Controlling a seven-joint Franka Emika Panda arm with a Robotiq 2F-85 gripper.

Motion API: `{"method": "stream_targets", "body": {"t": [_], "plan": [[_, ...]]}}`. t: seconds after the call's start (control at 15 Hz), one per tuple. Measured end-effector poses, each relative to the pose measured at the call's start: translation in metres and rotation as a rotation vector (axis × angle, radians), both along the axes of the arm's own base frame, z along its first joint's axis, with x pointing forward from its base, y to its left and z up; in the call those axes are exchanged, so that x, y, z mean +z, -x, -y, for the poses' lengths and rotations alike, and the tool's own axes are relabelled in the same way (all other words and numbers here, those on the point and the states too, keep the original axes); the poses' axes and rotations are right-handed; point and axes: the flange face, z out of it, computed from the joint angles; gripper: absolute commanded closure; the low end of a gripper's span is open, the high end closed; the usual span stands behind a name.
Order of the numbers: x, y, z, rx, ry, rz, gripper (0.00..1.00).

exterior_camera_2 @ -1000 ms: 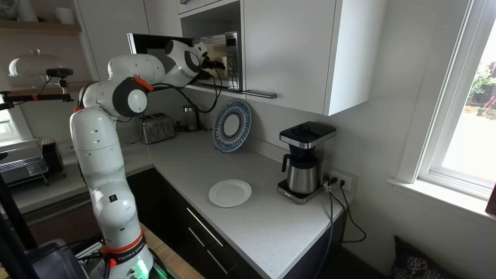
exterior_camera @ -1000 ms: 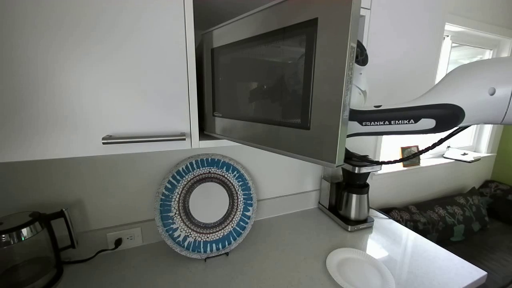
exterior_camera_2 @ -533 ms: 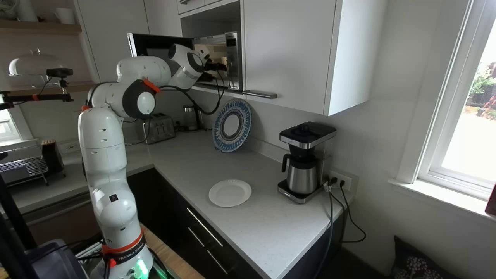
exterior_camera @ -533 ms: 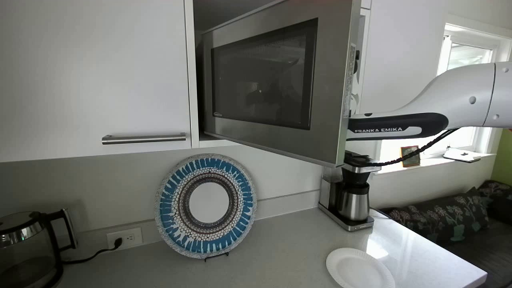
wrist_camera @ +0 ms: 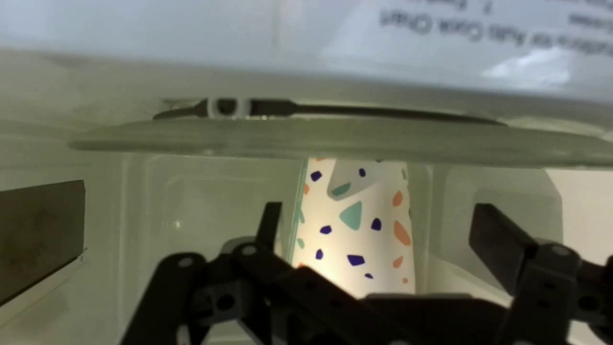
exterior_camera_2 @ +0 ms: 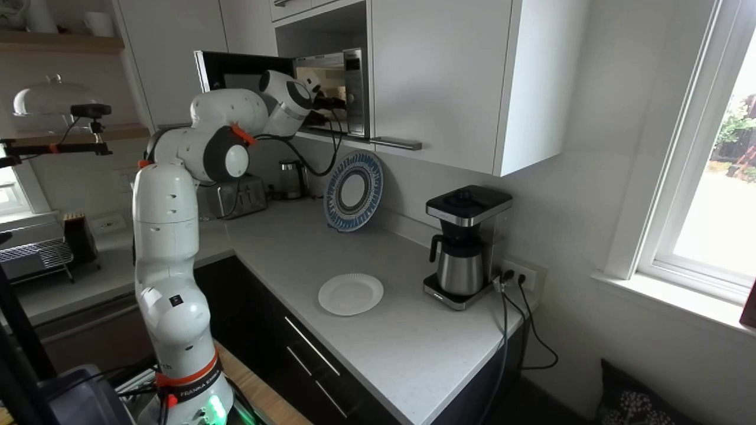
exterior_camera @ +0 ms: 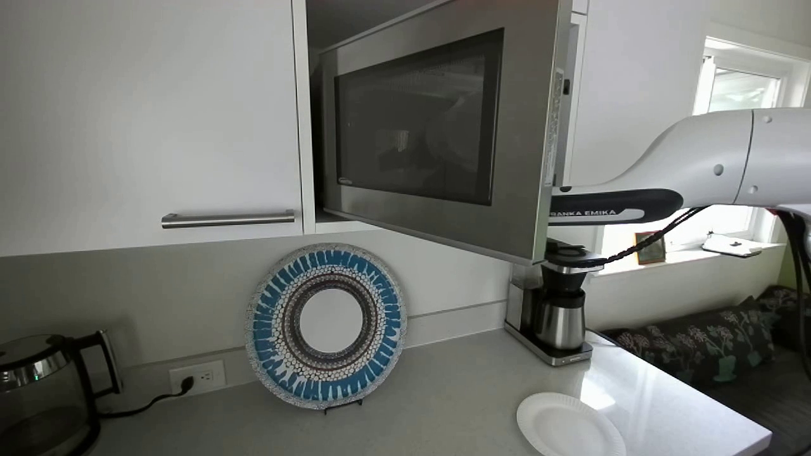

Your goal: Move the cup from the microwave to the counter

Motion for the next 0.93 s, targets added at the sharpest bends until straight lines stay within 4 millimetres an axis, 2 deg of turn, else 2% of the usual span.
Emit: {"method": "stream_targets", "body": {"t": [0.93], "plan": [[-0.009,-0.031,-0.008,-0.053,0.051,-0.02,0.0]]}}
